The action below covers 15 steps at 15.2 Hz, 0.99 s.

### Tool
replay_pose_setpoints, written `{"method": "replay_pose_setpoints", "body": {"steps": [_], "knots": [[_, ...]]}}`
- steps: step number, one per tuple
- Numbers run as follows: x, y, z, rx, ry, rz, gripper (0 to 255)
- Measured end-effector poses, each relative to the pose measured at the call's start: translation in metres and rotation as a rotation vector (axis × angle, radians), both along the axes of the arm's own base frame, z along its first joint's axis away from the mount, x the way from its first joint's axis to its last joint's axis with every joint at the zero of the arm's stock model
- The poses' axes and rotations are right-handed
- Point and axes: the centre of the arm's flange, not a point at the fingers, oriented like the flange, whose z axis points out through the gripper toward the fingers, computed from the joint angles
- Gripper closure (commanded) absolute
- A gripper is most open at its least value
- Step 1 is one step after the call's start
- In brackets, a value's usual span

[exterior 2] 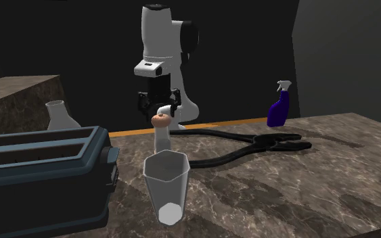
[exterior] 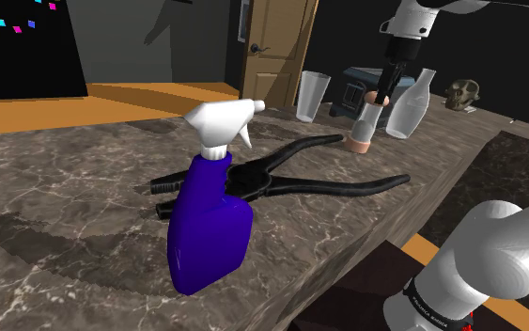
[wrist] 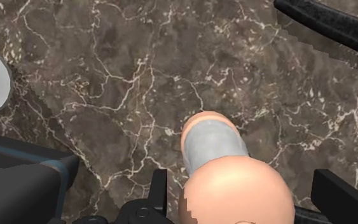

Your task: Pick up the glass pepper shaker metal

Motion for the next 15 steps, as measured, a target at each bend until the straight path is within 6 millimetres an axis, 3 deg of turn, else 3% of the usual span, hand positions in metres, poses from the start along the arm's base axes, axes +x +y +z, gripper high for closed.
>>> {"method": "replay_pose_setpoints", "body": {"steps": [10,15], "knots": [[-0.001,0.0,-0.001,-0.001,-0.003,0.0,255],[-0.001,-0.001,0.02,0.0,-0.001,0.0,255]]}}
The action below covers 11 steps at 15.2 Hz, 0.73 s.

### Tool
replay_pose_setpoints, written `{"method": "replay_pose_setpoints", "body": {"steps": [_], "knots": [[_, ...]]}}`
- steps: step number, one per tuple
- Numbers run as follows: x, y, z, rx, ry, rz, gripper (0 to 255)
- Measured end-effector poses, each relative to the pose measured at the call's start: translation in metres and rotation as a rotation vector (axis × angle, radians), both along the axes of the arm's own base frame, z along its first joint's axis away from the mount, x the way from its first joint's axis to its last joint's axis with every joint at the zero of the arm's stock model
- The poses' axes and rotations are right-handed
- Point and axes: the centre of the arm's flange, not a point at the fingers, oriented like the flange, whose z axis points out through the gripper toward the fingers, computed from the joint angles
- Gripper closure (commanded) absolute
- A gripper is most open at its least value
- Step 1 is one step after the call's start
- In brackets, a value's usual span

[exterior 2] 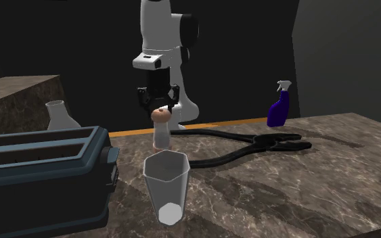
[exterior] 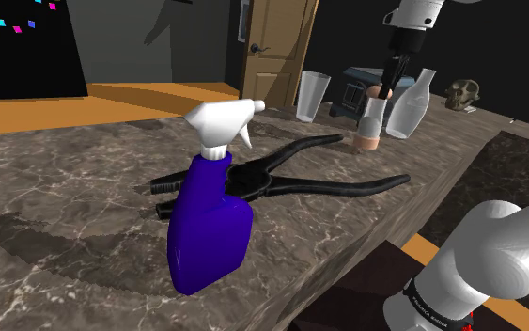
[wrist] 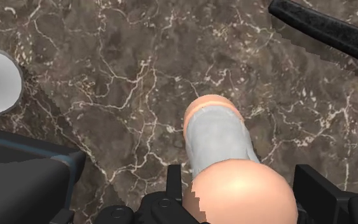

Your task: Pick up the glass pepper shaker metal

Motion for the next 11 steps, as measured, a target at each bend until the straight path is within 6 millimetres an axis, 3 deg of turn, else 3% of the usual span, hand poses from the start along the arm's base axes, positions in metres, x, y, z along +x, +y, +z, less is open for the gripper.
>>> {"method": "replay_pose_setpoints", "body": {"steps": [11], "knots": [[0.0,0.001,0.055,0.0,0.0,0.0,255]]}}
